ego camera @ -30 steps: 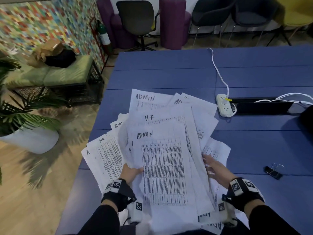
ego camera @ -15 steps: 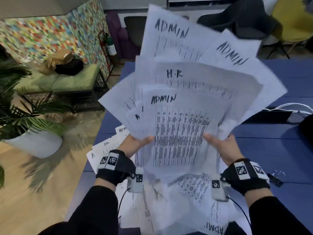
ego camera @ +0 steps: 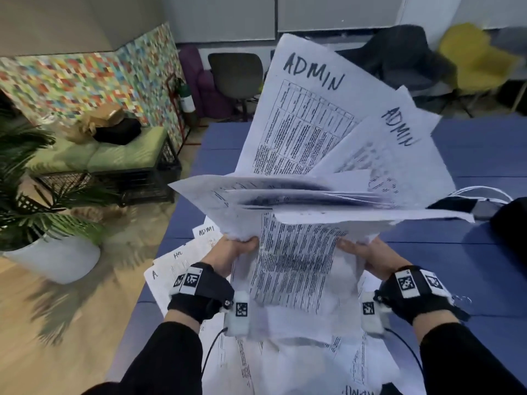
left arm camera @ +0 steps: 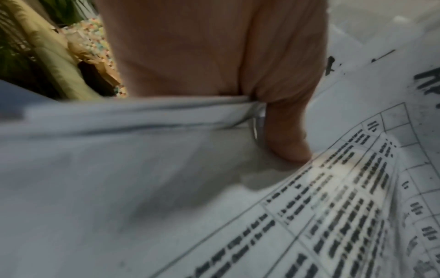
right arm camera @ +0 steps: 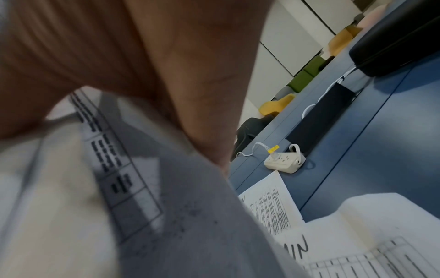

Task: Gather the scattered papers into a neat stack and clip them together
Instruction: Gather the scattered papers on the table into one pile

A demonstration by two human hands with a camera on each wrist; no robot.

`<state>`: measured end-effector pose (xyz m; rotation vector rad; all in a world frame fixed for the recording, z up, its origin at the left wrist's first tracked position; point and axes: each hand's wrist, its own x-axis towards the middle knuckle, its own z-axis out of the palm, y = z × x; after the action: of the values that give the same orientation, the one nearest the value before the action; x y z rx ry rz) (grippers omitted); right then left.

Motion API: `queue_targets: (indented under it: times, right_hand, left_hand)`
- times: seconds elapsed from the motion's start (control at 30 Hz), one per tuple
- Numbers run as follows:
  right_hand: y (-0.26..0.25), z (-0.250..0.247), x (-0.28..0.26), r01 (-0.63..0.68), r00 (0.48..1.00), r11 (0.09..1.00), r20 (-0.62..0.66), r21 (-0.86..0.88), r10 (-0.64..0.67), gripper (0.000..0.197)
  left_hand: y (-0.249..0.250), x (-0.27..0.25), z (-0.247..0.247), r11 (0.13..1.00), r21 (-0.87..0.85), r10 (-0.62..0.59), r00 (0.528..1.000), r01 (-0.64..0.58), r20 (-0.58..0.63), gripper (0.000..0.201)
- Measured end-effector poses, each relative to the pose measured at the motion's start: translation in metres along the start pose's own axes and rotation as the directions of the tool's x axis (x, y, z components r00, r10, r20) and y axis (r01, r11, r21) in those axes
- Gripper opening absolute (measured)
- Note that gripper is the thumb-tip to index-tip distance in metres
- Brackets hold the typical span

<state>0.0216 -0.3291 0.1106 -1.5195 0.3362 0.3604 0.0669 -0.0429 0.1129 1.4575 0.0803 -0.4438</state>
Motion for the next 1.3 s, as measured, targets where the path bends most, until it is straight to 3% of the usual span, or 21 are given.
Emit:
queue_targets:
  times: [0.1,0.17,0.27,0.37,0.43,0.5,0.57,0.63,0.7,0.73,0.8,0.87,0.93,0.97,1.03,1.1,1.13,1.2,1.23,1.3]
  right_hand:
    - [0.002,0.006,-0.006,0.01,1.0,1.0,-0.029,-0.005,-0.01,0.032]
    - [0.001,0.011,-0.008,0.003,0.995,1.0,-0.097,-0.017,-0.005,0.016]
    - [-0.002,0.019,-0.009,0.034,0.989,0.999,-0.142,-0.032,-0.038,0.016]
    - [-0.009,0.022,-0.008,0.111,0.986,0.99,-0.133,0.085,-0.099,0.064]
    - [-0.017,0.024,-0.01,0.117,0.988,0.992,-0.106,0.044,-0.111,0.082]
    - [-0.022,0.024,-0.011,0.079,0.992,0.997,-0.102,-0.023,-0.081,0.072]
    - [-0.02,0.019,-0.008,0.018,0.99,0.992,-0.139,-0.127,-0.036,0.072]
    - [-0.02,0.018,-0.008,-0.003,0.982,0.978,-0.185,-0.209,-0.037,0.069]
    - [-0.025,0.024,-0.011,0.042,0.969,0.965,-0.224,-0.26,-0.102,0.042]
    - [-0.027,0.026,-0.012,0.051,0.961,0.968,-0.253,-0.247,-0.115,0.029]
    - [-0.027,0.026,-0.015,0.088,0.957,0.979,-0.256,-0.184,-0.134,0.027]
    - [-0.03,0.025,-0.021,0.085,0.969,0.989,-0.22,-0.122,-0.111,0.029]
    - [-0.027,0.023,-0.023,0.034,0.986,0.998,-0.161,-0.059,-0.043,0.004]
    - [-0.025,0.025,-0.023,0.005,0.994,0.999,-0.111,-0.034,-0.009,0.017]
    - [0.003,0.018,-0.007,-0.055,0.995,0.993,-0.091,-0.107,0.046,0.01]
    - [0.029,0.016,0.008,-0.038,0.992,0.979,-0.123,-0.199,0.013,0.078]
    - [0.026,0.02,0.01,-0.017,0.99,0.988,-0.14,-0.152,-0.005,0.089]
    - [0.007,0.027,0.009,0.023,0.966,0.998,-0.255,-0.058,-0.037,0.064]
    - [-0.007,0.03,0.005,0.05,0.955,0.998,-0.291,-0.042,-0.06,0.06]
    - [-0.02,0.026,0.006,0.208,0.912,0.976,-0.349,-0.061,-0.216,0.051]
  left_hand:
    - [-0.004,-0.002,-0.008,0.998,0.003,-0.055,0.998,0.055,-0.023,0.014]
    - [-0.007,-0.006,-0.01,0.991,0.098,-0.089,0.996,0.091,-0.022,0.031]
    - [-0.005,-0.01,-0.011,0.977,0.163,-0.13,0.989,0.139,-0.064,0.041]
    - [0.001,-0.007,-0.009,0.975,0.185,-0.108,0.989,0.125,-0.101,0.048]
    - [0.002,-0.003,-0.009,0.982,0.162,-0.077,0.991,0.094,-0.111,0.031]
    - [0.002,-0.002,-0.01,0.984,0.155,-0.078,0.992,0.092,-0.095,0.025]
    - [0.003,-0.002,-0.007,0.985,0.153,-0.069,0.995,0.08,-0.075,0.039]
    - [0.011,-0.003,-0.003,0.984,0.176,0.002,0.996,0.014,-0.091,0.031]
    - [0.016,0.001,-0.005,0.975,0.204,0.122,0.98,-0.088,-0.159,0.03]
    - [0.019,0.003,-0.007,0.97,0.204,0.169,0.968,-0.13,-0.187,0.03]
    - [0.022,0.007,-0.017,0.97,0.177,0.209,0.946,-0.168,-0.247,0.035]
    - [0.022,0.006,-0.026,0.978,0.154,0.175,0.956,-0.142,-0.235,0.041]
    - [0.017,0.002,-0.029,0.977,0.204,0.103,0.978,-0.065,-0.179,0.029]
    - [0.012,0.001,-0.027,0.971,0.238,0.046,0.988,-0.01,-0.145,0.028]
    - [0.0,0.0,-0.021,0.96,0.281,0.023,0.998,-0.005,-0.058,0.035]
    - [-0.004,-0.001,-0.012,0.94,0.335,0.065,0.998,-0.068,0.02,0.038]
    - [-0.003,0.001,-0.007,0.933,0.344,0.094,0.995,-0.102,0.042,0.037]
    - [0.003,0.004,0.001,0.938,0.31,0.157,0.987,-0.157,0.025,0.039]
    - [0.009,0.004,0.003,0.94,0.288,0.187,0.982,-0.182,0.01,0.038]
    - [0.016,0.006,0.003,0.941,0.242,0.253,0.966,-0.236,-0.042,0.03]
